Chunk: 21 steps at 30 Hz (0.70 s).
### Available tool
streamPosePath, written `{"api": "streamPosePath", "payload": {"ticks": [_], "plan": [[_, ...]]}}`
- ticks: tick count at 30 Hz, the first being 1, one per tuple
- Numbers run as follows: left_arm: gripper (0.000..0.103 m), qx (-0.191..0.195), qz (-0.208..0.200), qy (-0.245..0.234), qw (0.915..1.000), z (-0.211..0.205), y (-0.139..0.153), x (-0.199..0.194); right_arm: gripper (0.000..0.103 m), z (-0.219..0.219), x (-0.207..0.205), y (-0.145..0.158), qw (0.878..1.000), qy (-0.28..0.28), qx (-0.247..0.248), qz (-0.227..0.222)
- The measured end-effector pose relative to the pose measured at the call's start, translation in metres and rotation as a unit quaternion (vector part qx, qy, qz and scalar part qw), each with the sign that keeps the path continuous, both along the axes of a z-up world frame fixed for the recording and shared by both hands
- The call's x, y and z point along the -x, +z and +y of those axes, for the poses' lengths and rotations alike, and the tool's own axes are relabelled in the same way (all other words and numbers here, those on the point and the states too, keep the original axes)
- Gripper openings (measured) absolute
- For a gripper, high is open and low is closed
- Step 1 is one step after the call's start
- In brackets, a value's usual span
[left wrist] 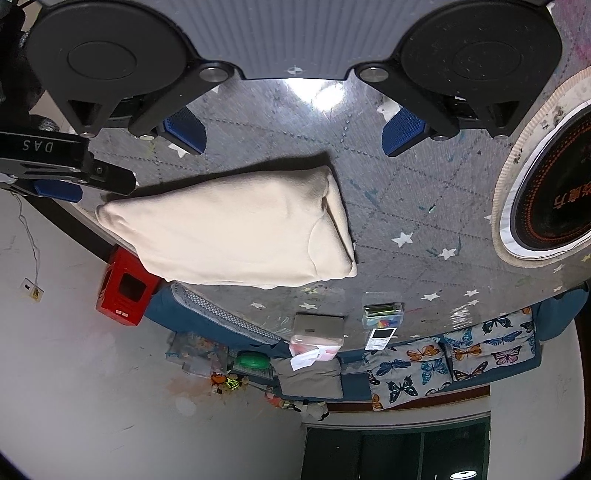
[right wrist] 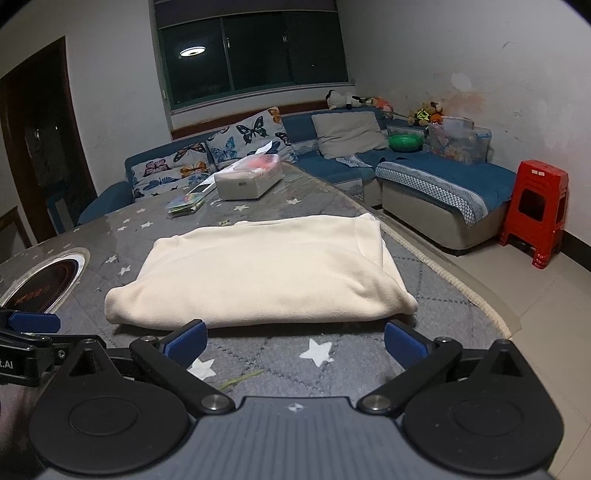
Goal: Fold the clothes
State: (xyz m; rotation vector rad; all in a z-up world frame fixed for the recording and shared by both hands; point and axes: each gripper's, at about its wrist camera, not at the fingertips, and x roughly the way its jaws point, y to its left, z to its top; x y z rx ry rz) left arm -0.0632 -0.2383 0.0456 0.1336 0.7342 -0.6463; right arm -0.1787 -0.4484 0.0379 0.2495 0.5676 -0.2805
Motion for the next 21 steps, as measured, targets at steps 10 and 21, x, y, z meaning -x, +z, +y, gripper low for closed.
{"api": "streamPosePath", "payload": {"ticks": [10,21], "plan": [[0.103,-0.007,0.001,0.003,1.0000,-0.0001,-0.0010,0.0032,0.103,0.0050,0.0052,0.0019,1.000,0.000,0.003,-0.014],[0.103,-0.016,-0.002,0.004,0.9999,0.0001,-0.0016,0.0066,0.103,0.0066,0.0083,0.0003,1.000,-0.003,0.005,-0.007]]}}
